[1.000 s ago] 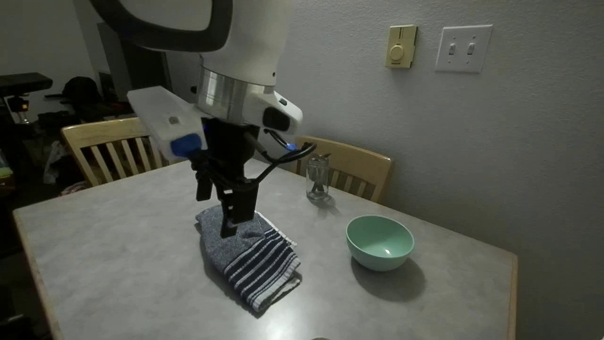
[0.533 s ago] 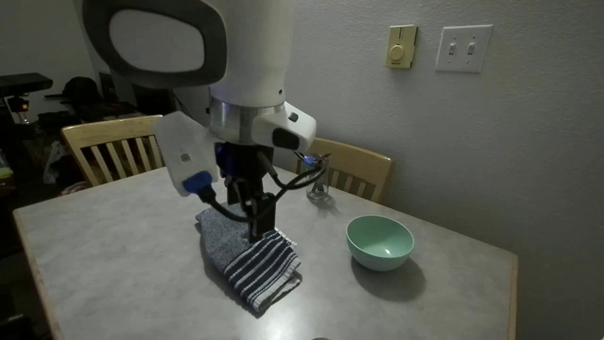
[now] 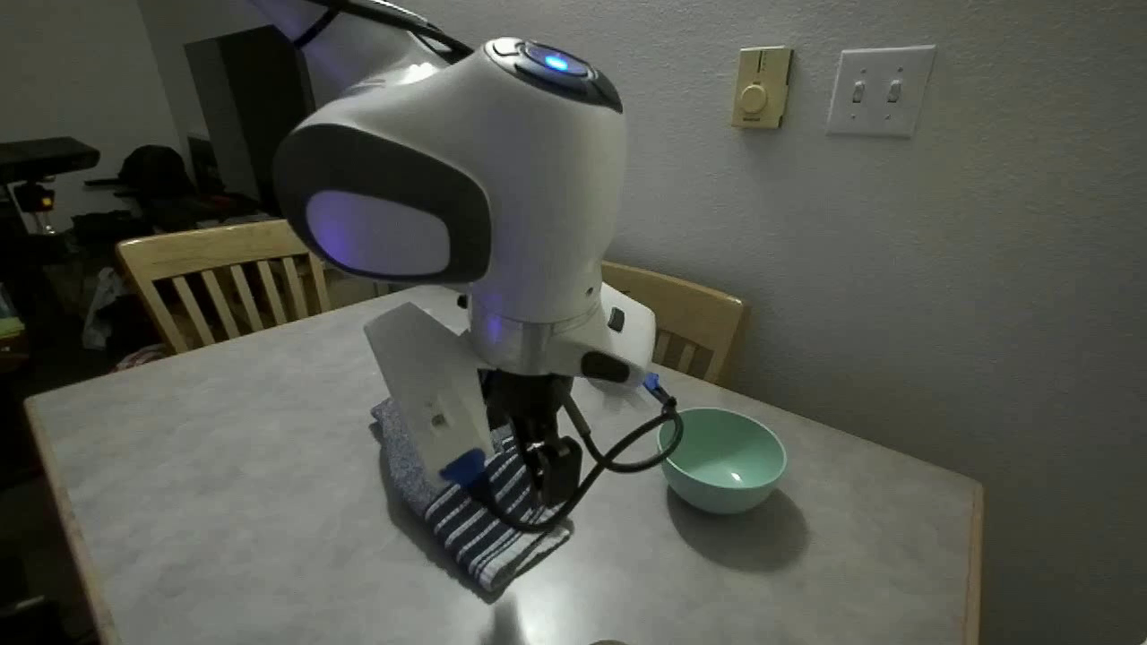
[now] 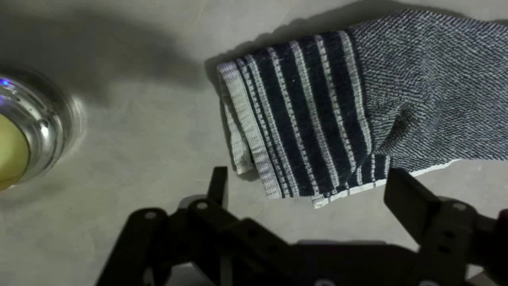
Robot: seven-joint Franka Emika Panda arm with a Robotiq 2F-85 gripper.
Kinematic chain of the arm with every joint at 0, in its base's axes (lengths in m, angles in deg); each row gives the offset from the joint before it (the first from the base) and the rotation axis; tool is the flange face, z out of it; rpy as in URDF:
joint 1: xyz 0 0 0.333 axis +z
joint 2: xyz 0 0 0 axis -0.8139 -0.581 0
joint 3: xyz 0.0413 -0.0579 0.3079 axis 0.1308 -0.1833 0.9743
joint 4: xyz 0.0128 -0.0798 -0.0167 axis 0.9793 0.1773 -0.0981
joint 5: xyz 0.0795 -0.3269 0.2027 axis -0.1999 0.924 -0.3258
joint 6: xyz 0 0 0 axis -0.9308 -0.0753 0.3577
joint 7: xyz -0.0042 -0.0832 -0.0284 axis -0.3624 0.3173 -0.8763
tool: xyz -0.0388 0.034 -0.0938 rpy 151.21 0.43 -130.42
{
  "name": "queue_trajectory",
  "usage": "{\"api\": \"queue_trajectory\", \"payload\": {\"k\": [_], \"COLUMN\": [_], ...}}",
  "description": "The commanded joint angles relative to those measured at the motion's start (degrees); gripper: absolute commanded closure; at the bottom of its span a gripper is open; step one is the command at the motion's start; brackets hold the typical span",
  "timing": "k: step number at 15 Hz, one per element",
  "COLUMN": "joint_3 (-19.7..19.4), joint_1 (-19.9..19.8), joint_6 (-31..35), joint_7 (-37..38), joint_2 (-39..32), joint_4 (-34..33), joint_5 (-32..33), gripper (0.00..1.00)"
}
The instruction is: Unfold the towel from right to left
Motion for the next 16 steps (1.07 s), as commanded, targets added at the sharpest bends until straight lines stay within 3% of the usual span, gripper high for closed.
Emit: {"api": "queue_trajectory", "payload": {"k": [1,5,9,10,16], "joint_3": [2.3,3.2,3.6,4.0,4.1], "joint_1": [-2.2,-2.5,-3.7,-3.1,-3.7], "joint_6": [0.3,-1.0,-9.4,-5.4,-7.8], "joint_7": [0.7,1.6,-2.4,0.7,-0.7], "joint_2": [-0.2,-1.5,-4.7,-2.0,-3.9], "joint_4": [-0.3,-1.5,-4.9,-1.9,-3.7], "joint_5": [1.0,1.9,10.6,8.8,10.6], "gripper": [0.00,0.00,0.00,0.00,0.00]}}
